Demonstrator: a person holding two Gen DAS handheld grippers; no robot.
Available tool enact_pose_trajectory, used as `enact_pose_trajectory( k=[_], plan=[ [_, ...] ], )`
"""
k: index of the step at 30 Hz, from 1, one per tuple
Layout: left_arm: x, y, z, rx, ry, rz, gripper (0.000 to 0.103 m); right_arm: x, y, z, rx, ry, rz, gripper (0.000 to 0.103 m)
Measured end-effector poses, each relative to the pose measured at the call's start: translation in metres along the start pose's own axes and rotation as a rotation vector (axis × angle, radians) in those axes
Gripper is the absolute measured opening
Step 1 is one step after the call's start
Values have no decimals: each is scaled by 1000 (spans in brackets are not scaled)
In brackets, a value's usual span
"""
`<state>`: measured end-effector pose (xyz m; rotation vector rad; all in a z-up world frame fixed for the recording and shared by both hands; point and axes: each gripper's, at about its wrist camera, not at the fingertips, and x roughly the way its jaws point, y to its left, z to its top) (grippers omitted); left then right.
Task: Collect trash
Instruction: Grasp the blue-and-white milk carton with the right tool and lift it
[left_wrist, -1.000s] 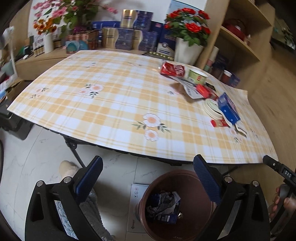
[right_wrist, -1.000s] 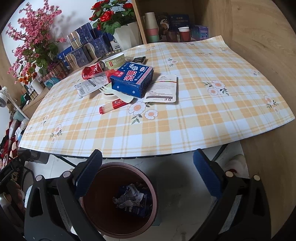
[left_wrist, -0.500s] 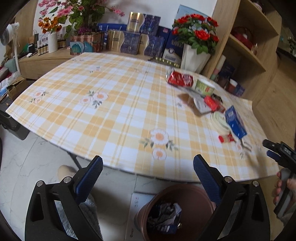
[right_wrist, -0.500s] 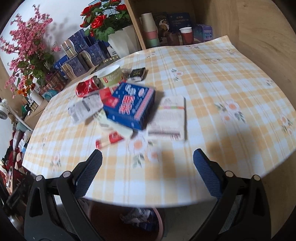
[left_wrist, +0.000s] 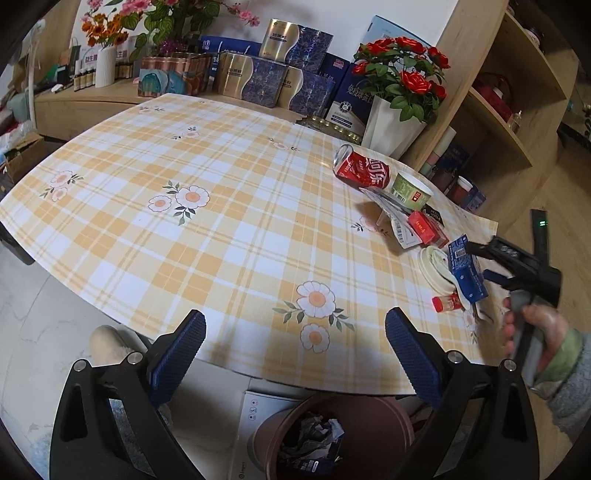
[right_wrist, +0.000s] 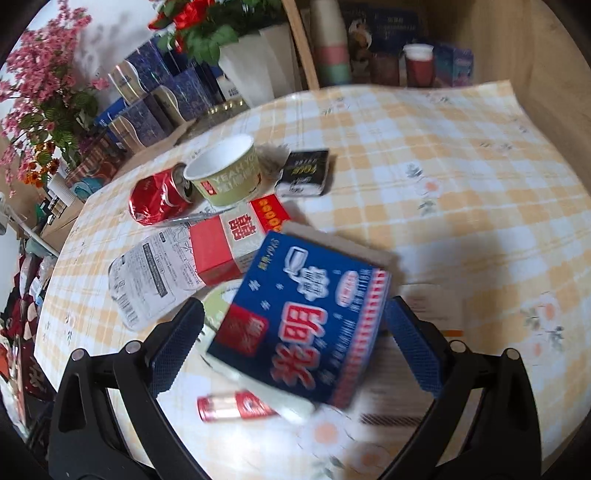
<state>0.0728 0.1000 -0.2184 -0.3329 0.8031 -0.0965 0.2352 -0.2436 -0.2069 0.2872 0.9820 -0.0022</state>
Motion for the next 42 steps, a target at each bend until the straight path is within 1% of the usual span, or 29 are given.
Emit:
enact_pose_trajectory(
  k=[2, 4, 9, 12, 13, 14, 15, 18, 22, 25, 27, 28, 29, 33, 34, 35, 37, 38, 39, 41, 42],
  plan=[
    [-1, 0, 2, -6, -1, -16, 93, 6, 3, 2, -4, 5, -33, 98],
    [-1, -1, 3, -4, -4, -30, 92, 12, 0, 5, 21, 27, -75, 97],
    [-4, -5, 0, 4, 2, -50, 90, 17, -20, 5, 134, 52, -70, 97],
    [-7, -7, -5, 5, 3, -53, 90, 16, -29, 3, 163, 50, -39, 94],
    [-8, -8, -6, 4, 7, -56, 89, 14, -31, 2, 164, 48, -19, 91],
    [-8, -8, -7, 4, 11, -60, 89, 12, -33, 3, 158, 55, 7, 85],
    [-9, -10, -8, 9, 13, -64, 88, 10, -33, 3, 151, 60, 14, 83],
    [-12, -17, -5, 28, 8, -74, 87, 3, -36, 2, 150, 67, 43, 81],
    [-21, -30, -1, 81, -9, -105, 87, -20, -34, 1, 139, 13, 110, 81],
    [-21, -37, 1, 111, -3, -116, 87, -34, -26, -3, 86, -27, 123, 81],
    [-19, -39, 2, 104, 10, -145, 79, -42, -25, -8, 72, -47, 137, 81],
    [-16, -41, 4, 99, 25, -174, 74, -46, -24, -11, 66, -53, 140, 81],
    [-14, -43, 5, 98, 33, -188, 72, -50, -22, -13, 52, -57, 132, 81],
    [0, -57, 19, 124, 47, -237, 69, -65, -8, -18, -34, -84, 140, 81],
    [6, -61, 23, 127, 54, -249, 67, -68, -6, -19, -50, -91, 147, 81],
    [16, -66, 30, 119, 75, -278, 63, -71, -4, -20, -59, -96, 154, 81],
    [35, -70, 40, 81, 117, -324, 57, -76, -3, -20, -64, -108, 167, 81],
    [50, -72, 46, 40, 148, -352, 56, -77, -4, -21, -65, -113, 168, 81],
    [60, -73, 50, 12, 167, -368, 55, -79, -4, -22, -66, -121, 166, 81],
    [85, -75, 60, -49, 197, -383, 48, -81, -7, -23, -66, -132, 161, 81],
    [94, -76, 64, -69, 203, -391, 46, -82, -8, -25, -63, -134, 161, 81]
  ],
)
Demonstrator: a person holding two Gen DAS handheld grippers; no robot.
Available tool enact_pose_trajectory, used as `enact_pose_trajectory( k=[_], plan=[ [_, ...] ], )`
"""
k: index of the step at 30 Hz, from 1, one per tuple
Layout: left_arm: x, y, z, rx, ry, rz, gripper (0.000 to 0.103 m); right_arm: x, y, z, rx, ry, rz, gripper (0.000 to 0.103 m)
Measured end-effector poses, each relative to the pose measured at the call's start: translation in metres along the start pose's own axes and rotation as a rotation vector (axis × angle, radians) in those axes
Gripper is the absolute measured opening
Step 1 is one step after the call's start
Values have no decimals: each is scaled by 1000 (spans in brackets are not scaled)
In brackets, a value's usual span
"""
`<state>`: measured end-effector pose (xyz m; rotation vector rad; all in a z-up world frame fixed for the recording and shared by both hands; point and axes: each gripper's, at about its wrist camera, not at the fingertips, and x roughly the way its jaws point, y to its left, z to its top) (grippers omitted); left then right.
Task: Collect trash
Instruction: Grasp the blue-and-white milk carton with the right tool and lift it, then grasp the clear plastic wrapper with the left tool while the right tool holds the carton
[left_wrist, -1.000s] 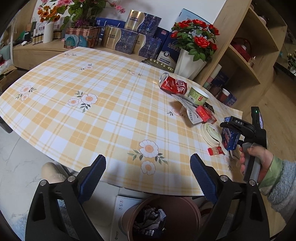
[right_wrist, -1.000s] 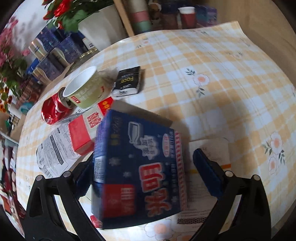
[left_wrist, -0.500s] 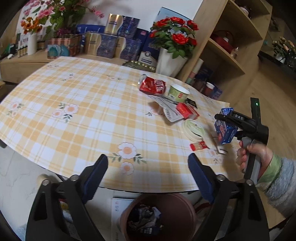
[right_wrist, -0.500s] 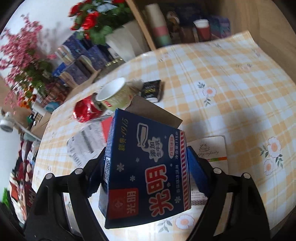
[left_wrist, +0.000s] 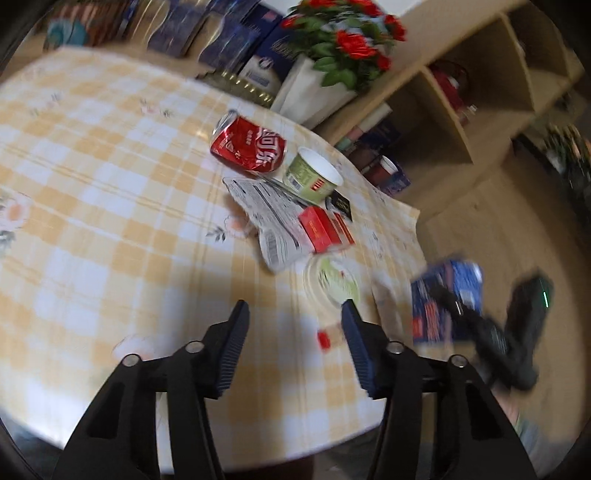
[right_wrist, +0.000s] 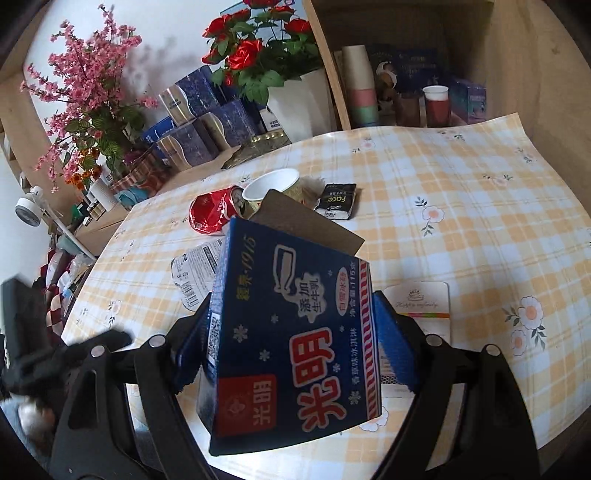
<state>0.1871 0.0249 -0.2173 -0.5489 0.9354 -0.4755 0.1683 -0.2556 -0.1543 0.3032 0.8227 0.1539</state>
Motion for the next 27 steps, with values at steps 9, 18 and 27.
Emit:
enact_pose_trajectory(
  k=[9, 18, 27],
  plan=[
    [56, 38, 55, -182, 23, -51, 46, -2, -19, -8, 49, 22, -21, 81],
    [93, 53, 68, -238, 92, -74, 28, -12, -23, -10, 48, 25, -35, 81],
    [52, 26, 57, -99, 47, 50, 25, -18, -24, -23, 57, 47, -28, 81]
  ],
)
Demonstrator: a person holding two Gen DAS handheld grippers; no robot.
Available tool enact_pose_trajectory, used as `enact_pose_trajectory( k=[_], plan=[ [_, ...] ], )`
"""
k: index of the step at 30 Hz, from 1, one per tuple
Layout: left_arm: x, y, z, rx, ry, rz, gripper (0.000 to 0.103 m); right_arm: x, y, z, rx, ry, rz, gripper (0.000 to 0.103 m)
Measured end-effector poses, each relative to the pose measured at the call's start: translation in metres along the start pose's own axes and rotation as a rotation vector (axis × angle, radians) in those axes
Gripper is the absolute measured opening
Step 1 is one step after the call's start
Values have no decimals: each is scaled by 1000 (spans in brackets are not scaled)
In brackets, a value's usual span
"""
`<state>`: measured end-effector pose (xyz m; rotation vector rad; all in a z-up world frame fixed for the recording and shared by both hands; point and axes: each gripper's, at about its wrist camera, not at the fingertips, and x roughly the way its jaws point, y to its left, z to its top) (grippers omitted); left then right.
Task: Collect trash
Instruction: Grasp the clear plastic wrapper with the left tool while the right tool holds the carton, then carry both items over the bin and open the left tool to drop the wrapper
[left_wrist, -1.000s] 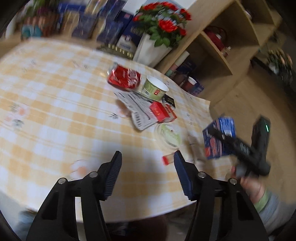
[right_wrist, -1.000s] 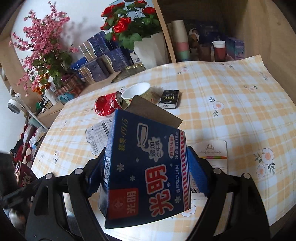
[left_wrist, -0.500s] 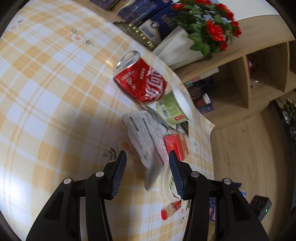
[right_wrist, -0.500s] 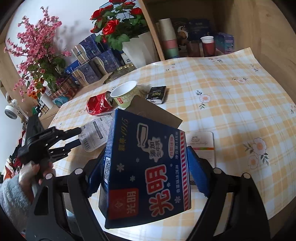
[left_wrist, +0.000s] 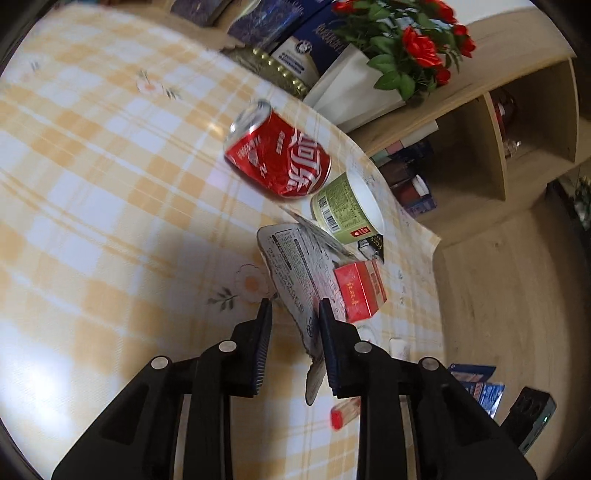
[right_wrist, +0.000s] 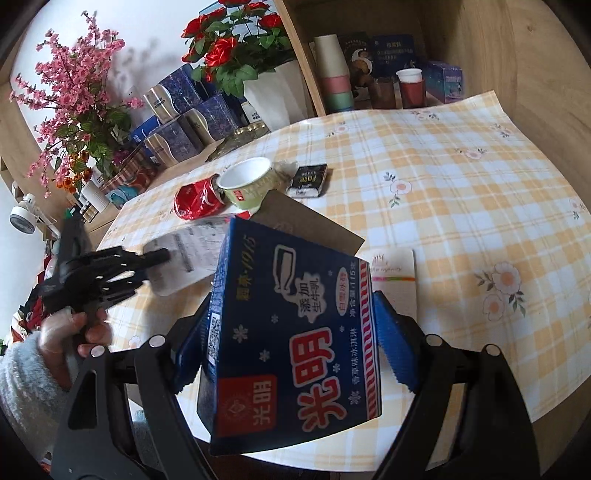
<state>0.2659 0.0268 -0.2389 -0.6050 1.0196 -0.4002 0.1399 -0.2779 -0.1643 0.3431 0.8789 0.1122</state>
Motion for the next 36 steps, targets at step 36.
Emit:
enact_pose_trajectory(
  k=[36],
  plan=[
    [-164, -62, -202, 437, 122, -1, 24, -88, 24, -79, -23, -46, 16, 81]
  ],
)
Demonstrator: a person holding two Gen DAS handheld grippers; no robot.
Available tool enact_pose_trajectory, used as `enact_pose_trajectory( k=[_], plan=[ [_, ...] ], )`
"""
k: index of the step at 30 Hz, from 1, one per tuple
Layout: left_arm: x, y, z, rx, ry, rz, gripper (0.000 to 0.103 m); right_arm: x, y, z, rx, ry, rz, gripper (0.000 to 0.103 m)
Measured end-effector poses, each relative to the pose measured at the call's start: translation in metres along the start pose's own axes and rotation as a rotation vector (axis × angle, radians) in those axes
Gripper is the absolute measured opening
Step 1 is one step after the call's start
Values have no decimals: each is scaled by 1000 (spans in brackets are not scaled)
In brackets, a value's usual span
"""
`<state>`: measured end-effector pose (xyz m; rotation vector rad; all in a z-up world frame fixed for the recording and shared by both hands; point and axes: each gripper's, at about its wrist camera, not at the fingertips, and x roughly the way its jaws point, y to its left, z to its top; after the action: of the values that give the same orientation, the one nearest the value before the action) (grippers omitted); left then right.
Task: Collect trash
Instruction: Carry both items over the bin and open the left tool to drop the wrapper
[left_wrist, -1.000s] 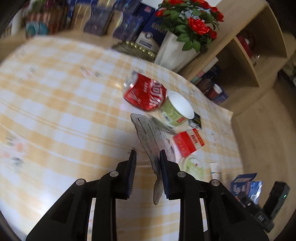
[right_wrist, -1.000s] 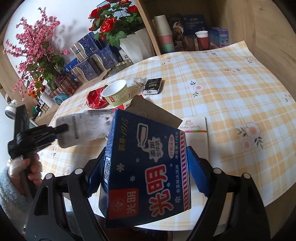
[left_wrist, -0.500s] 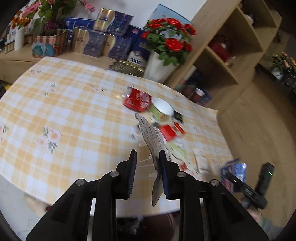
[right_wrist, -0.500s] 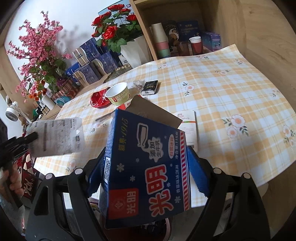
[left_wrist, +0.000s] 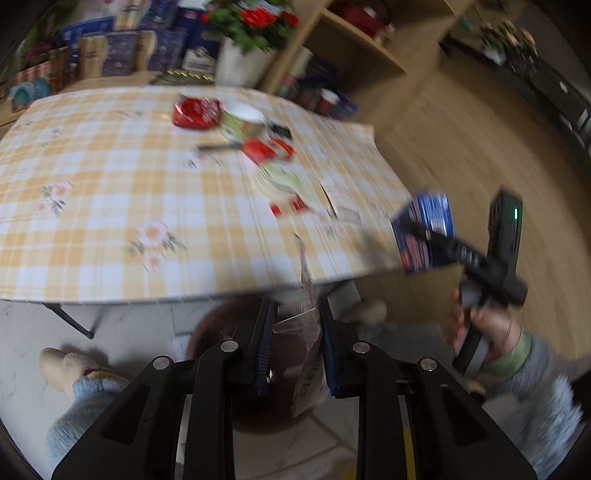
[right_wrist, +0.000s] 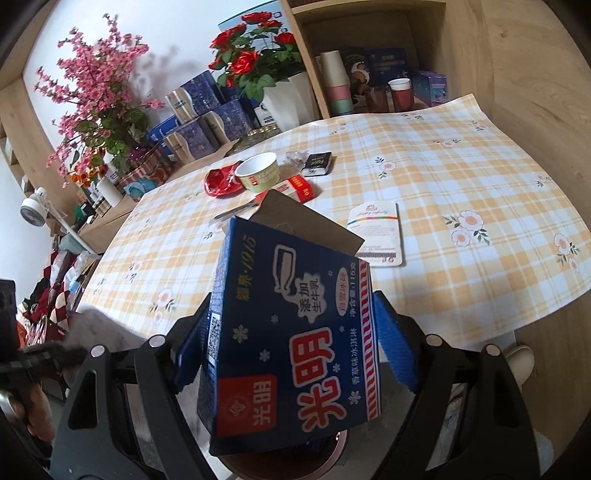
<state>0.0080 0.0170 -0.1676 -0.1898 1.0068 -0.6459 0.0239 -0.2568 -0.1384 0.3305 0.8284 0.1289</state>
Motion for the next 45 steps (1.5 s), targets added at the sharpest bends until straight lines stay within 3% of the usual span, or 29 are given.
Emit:
enact_pose_trajectory(
  k=[5, 9, 17, 22, 39, 45],
  plan=[
    [40, -10, -25, 49, 113, -16, 23, -1, -2, -16, 17, -6, 15, 81],
    [70, -12, -35, 92, 191, 38, 23, 3, -4, -26, 29, 16, 28, 81],
    [121, -13, -42, 131, 293, 82, 23, 6, -19, -34, 50, 25, 17, 81],
    [160, -22, -40, 213, 347, 133, 23, 8, -28, -37, 68, 29, 19, 81],
    [187, -25, -32, 233, 314, 137, 24, 18, -38, -43, 86, 54, 1, 81],
    [163, -27, -27, 230, 247, 151, 43, 20, -34, -46, 76, 69, 2, 81]
  ],
)
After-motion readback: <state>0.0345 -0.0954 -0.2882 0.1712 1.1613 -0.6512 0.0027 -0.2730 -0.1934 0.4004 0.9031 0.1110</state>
